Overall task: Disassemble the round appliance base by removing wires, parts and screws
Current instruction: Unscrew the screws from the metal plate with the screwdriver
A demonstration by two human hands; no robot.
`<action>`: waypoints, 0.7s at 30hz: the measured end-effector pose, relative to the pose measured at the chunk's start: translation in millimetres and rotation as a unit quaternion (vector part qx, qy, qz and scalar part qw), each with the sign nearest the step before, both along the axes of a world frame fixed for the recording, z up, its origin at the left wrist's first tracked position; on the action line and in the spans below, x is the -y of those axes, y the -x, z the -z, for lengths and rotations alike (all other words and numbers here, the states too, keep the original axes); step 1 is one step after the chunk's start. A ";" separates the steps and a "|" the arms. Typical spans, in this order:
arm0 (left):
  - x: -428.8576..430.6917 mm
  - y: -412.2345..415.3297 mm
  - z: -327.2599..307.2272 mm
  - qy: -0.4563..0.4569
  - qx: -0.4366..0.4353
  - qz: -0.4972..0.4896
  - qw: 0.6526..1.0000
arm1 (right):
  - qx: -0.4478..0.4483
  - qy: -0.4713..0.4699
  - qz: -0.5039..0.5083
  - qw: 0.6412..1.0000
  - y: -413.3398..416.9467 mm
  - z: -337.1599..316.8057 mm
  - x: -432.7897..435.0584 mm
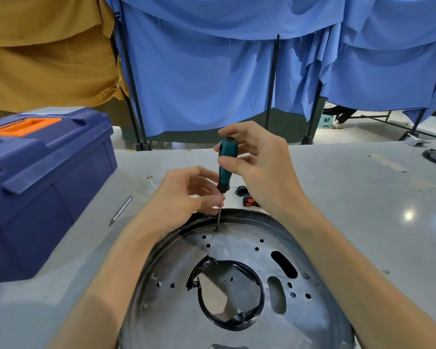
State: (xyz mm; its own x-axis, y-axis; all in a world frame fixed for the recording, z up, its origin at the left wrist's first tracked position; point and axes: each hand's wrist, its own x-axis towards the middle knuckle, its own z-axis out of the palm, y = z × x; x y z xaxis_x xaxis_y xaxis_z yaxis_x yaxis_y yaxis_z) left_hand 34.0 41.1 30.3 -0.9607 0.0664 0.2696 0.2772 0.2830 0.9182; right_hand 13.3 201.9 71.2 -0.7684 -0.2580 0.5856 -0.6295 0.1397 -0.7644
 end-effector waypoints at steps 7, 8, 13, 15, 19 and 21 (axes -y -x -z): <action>0.4 -1.8 -3.1 0.224 -0.004 -0.059 0.973 | -0.039 0.108 0.031 0.993 3.0 -4.0 -7.3; 0.0 -2.3 -3.9 0.255 -0.003 -0.053 0.965 | -0.052 0.116 0.034 0.991 3.0 -4.9 -8.4; -3.5 -5.6 -9.4 0.358 0.007 -0.026 0.933 | -0.100 0.022 0.049 0.994 5.3 -5.3 -9.2; -4.6 -6.3 -10.2 0.370 0.018 -0.021 0.929 | -0.089 -0.088 0.042 0.991 6.2 -3.5 -8.0; -5.5 -6.9 -11.5 0.370 0.044 0.001 0.928 | -0.040 -0.363 0.041 0.930 9.1 7.0 -5.2; -4.7 -6.2 -11.5 0.380 0.047 0.000 0.924 | -0.010 -0.441 0.029 0.897 8.5 12.0 -4.5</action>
State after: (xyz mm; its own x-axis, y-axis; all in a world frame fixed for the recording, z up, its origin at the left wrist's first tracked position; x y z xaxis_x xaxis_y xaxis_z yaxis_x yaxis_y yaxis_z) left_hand 40.2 45.8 41.8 -0.9777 0.2015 0.0598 0.2055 0.8565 0.4735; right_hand 4.8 206.4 59.2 -0.7872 -0.5875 0.1877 -0.6140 0.7177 -0.3287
